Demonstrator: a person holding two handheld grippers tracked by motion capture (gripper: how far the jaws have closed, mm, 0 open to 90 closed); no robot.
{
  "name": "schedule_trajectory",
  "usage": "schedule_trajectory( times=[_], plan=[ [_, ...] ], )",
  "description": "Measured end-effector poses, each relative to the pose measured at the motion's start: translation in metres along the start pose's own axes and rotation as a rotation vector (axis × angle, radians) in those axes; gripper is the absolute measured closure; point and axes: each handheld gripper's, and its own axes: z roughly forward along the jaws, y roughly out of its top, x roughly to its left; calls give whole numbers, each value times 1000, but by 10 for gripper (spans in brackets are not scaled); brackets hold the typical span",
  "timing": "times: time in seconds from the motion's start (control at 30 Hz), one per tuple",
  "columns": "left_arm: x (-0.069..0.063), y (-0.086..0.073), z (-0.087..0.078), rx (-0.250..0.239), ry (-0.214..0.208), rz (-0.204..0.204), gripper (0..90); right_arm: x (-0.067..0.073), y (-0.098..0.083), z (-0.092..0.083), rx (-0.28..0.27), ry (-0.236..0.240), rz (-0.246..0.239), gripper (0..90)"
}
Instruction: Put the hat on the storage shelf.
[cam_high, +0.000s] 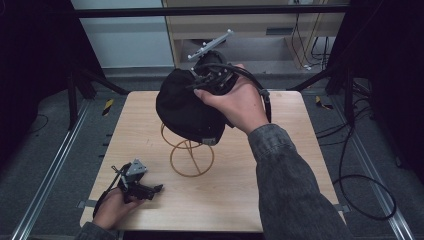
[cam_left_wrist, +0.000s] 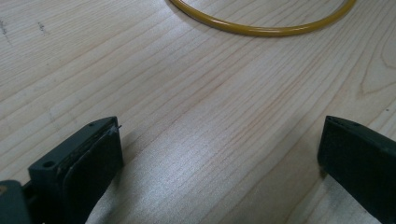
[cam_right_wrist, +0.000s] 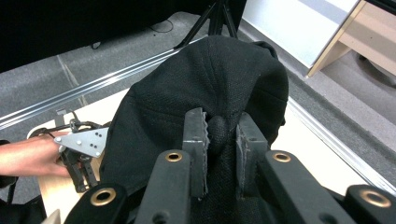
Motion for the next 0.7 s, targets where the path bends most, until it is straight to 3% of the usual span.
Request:
schedule_trajectory(
  times=[0.7],
  plan=[
    [0, 0, 0, 0, 0, 0, 0, 6, 10, 45, 86, 33, -15, 772]
  ],
)
